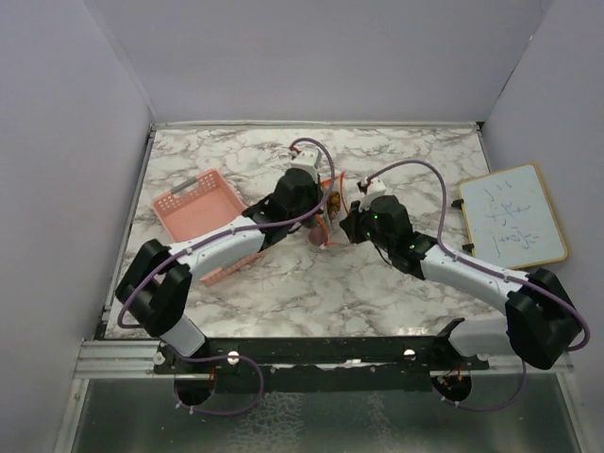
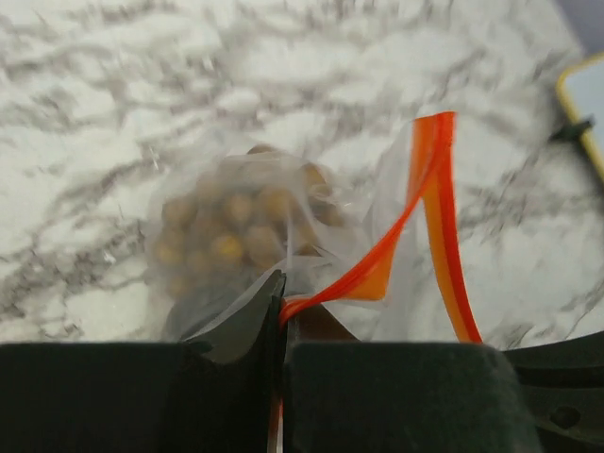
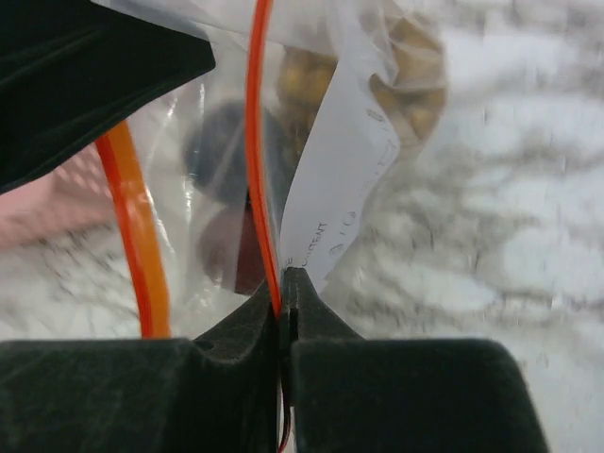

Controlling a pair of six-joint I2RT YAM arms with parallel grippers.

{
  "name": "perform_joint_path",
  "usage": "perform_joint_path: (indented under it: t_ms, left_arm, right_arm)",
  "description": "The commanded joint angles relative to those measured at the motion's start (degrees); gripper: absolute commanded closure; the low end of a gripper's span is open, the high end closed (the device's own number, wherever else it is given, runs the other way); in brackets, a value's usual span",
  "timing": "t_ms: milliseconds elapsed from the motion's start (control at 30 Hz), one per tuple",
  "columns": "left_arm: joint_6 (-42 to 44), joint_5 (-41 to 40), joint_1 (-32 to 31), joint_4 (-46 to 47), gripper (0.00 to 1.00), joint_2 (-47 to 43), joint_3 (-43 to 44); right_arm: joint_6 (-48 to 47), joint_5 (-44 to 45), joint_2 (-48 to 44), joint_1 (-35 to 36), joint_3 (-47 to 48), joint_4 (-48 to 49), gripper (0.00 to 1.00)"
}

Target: Open the zip-top bag and remove the fake food

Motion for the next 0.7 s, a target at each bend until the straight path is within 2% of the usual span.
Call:
perform_joint_path:
  t_ms: [0,100,133,233,300,367,500,600,667]
  left_arm:
    - [2.6,3.4,-3.6,-3.3,1.00,4.2,-2.2]
    - [2.0,4.4,-4.5,-2.1,1.00,6.0,-2.9]
    - [1.9,5.2,-4.7,-1.6,1.00,6.2,-3.0]
    - [2.2,7.0,-5.1,-1.5,1.00,6.7,-2.6]
    - [2.2,7.7,-5.3,-1.5,1.00,7.2,-2.4]
    - [2.1,7.8,-5.7,-1.6,1.00,7.6,-2.4]
    - [1.5,7.5,-6.6,-2.1,1.00,7.6,-2.6]
    - [1.1,7.6,-7.4,-2.2,1.00,7.3,-2.1]
    - [0.5,7.9,-7.8,-2.0,1.00,7.2,-1.8]
  right_arm:
    - [4.3,2.6,-0.4,0.0,-8.7,2.4,0.99]
    - [5.0,5.3,-2.8,0.0,-12.5,2.4,0.97]
    - [4.9,6.7,-4.1,0.0,-13.3,1.5,0.94]
    - [5.9,12.3,-8.9,0.0,-14.5,-3.5,0.71]
    - [6.6,14.1,-12.9,0.0,-15.4,-6.4,0.65]
    - [6.5,13.2,-17.4,0.0,-15.9,-8.8,0.71]
    - [7.7,9.3,-25.7,0.0,-14.3,-14.8,0.75]
    - [8.4,5.7,-30.8,0.0,-13.9,-14.5,0.97]
    - [8.3,3.3,-31.6,0.0,-14.0,-12.3,0.99]
